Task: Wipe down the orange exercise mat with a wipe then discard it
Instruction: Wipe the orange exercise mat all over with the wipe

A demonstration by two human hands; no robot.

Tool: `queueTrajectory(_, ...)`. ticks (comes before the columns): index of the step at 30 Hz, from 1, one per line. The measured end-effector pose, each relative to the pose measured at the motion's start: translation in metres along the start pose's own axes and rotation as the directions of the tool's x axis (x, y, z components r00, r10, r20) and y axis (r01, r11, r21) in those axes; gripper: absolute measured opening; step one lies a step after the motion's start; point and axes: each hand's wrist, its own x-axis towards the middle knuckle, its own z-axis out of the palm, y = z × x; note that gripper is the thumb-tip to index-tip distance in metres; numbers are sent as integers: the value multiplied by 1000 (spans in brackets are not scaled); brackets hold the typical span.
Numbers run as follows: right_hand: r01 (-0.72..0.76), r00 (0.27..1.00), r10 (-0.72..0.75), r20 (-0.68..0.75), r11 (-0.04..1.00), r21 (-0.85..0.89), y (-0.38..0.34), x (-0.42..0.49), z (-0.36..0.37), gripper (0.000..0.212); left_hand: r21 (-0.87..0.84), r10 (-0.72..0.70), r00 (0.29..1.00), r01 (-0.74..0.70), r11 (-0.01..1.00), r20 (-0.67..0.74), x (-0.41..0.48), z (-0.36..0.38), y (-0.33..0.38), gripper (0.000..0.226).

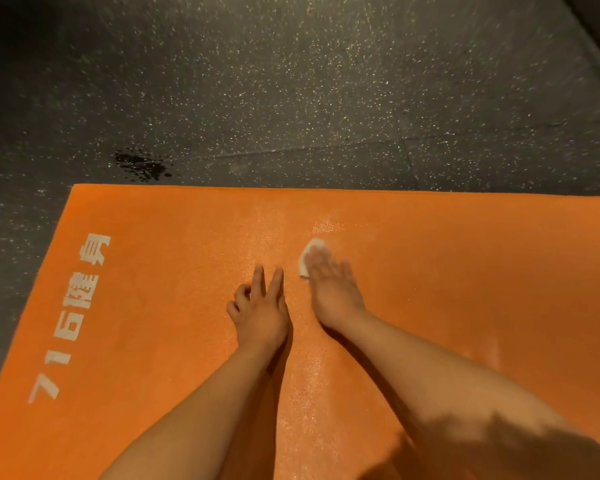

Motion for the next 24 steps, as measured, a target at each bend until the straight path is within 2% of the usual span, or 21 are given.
queueTrajectory(1, -105, 994, 106, -36, 994, 23, 13, -2, -4, 77, 18, 7, 1000, -7, 1000, -1, 0, -1, -1, 52)
queueTrajectory(3, -272, 958, 275, -81, 961, 54, 31, -3, -9, 69, 36, 1, 1000, 0, 999, -23, 1, -1, 0, 52)
queueTrajectory(5, -327, 941, 333, -55, 940, 99, 27, 0, -10, 62, 9, -14, 999, 14, 1000, -44, 5, -1, 4, 52)
queueTrajectory(7, -238, 971, 241, -4, 962, 135, 8, 9, -10, 60, -64, -19, 997, 14, 998, -75, 10, -1, 9, 50)
queueTrajectory(10, 15, 998, -22, 57, 993, 114, -14, 26, -8, 56, -121, 8, 994, -21, 992, -108, 24, -3, 17, 48)
queueTrajectory(12, 68, 996, -72, 45, 995, 69, -6, 37, -8, 57, -107, 25, 996, -34, 994, -84, 38, -2, 22, 53)
queueTrajectory(14, -51, 997, 54, -47, 996, 72, 14, 45, -11, 62, -77, -3, 998, -1, 997, -64, 48, -2, 27, 54)
queueTrajectory(16, -247, 955, 261, -142, 962, 114, 29, 52, -15, 62, -69, -27, 998, 23, 997, -63, 51, -2, 27, 53)
queueTrajectory(18, -309, 933, 329, -142, 939, 149, 20, 61, -16, 66, -97, -28, 996, 21, 995, -81, 53, -4, 27, 51)
queueTrajectory(19, -260, 952, 281, -120, 952, 160, 8, 65, -16, 68, -116, -32, 995, 20, 993, -96, 56, -5, 27, 50)
queueTrajectory(21, -64, 996, 73, -59, 987, 151, -15, 73, -11, 67, -144, -34, 991, 15, 989, -130, 68, -10, 30, 49)
queueTrajectory(23, 106, 994, -106, -11, 991, 84, -16, 82, -11, 65, -143, -24, 991, 5, 990, -129, 81, -14, 30, 51)
queueTrajectory(24, 144, 990, -144, -11, 989, 40, -8, 87, -14, 66, -134, -15, 994, 0, 991, -112, 87, -16, 30, 52)
